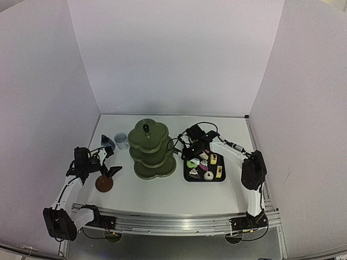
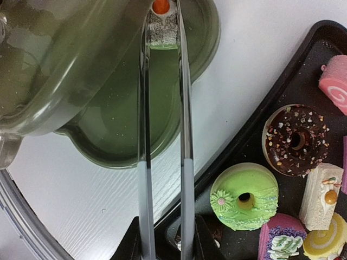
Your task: Serve the afternoon tea
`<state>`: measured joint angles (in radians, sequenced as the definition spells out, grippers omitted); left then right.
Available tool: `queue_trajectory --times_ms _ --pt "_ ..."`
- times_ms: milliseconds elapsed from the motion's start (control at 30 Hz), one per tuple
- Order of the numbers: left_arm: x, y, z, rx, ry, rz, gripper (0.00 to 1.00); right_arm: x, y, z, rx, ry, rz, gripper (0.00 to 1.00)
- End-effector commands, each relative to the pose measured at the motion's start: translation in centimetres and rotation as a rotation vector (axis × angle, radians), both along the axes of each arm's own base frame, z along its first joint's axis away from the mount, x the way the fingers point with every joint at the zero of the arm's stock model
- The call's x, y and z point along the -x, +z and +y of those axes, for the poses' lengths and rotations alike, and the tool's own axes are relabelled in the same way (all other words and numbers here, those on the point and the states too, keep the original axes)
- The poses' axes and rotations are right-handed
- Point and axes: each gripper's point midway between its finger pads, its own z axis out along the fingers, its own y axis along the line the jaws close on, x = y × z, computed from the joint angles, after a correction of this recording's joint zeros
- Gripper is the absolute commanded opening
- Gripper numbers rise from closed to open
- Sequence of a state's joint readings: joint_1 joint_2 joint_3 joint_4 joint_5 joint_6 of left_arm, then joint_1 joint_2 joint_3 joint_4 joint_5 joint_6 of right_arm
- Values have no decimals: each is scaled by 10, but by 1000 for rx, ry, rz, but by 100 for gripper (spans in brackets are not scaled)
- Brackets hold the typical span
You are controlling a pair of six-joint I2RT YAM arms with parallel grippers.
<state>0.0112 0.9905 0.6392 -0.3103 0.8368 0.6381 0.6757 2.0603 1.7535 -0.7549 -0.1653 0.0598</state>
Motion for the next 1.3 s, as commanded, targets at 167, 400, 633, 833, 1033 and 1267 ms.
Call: queue_trajectory --times_ms 167,400,633,833,1033,1267 --pt "0 3 -2 -3 -16 -20 99 -7 -6 12 -1 -13 -30 11" --pt "-2 3 -2 -2 -13 -16 100 -8 -8 16 -4 -23 -22 25" --pt "-2 0 -2 -9 -14 -15 100 -2 1 18 -16 -25 -26 34" --pt "-2 -2 -1 -12 -15 -15 99 1 6 16 -19 -34 -27 34" --pt "-3 -4 0 -23 -11 -18 99 10 15 8 -22 -57 -27 35" --pt "-5 -5 0 -27 -13 -24 99 22 22 -5 -7 -81 -18 35"
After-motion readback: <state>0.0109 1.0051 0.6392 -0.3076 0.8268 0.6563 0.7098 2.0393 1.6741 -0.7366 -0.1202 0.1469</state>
